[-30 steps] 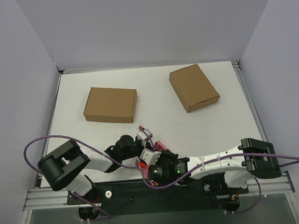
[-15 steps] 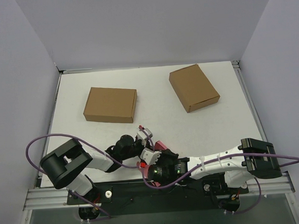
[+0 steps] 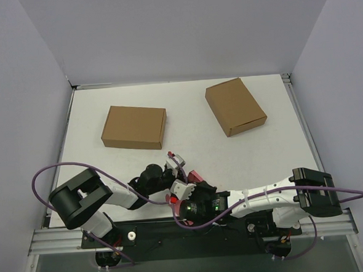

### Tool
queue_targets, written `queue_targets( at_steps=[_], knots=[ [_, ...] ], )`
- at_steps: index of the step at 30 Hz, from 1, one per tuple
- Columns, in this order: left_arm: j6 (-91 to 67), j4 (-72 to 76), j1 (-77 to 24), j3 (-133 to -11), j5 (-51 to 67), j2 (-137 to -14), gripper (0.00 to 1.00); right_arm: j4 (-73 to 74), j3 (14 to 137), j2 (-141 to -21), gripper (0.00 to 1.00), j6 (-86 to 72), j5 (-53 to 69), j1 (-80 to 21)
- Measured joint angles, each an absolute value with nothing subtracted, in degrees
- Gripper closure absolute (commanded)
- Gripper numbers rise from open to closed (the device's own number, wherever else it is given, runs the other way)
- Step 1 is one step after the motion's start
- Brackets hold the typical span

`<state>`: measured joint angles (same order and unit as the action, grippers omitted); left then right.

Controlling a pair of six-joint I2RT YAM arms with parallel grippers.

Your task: Fold the paper box

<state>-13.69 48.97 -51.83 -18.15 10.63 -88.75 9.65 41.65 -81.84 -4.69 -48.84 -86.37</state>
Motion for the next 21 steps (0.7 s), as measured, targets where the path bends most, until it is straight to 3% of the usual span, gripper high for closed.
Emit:
queue_targets(
  at_steps=[14, 21],
  knots=[
    [-13.8, 51.3, -52.1, -18.2, 10.7, -88.7, 0.62, 9.5, 41.6, -81.8, 1.0, -4.7, -48.5, -86.4],
    [-13.6, 52.0, -52.2, -19.2, 10.7, -88.8, 0.65, 9.4, 41.6, -81.8, 1.0, -4.7, -48.3, -86.4]
  ],
)
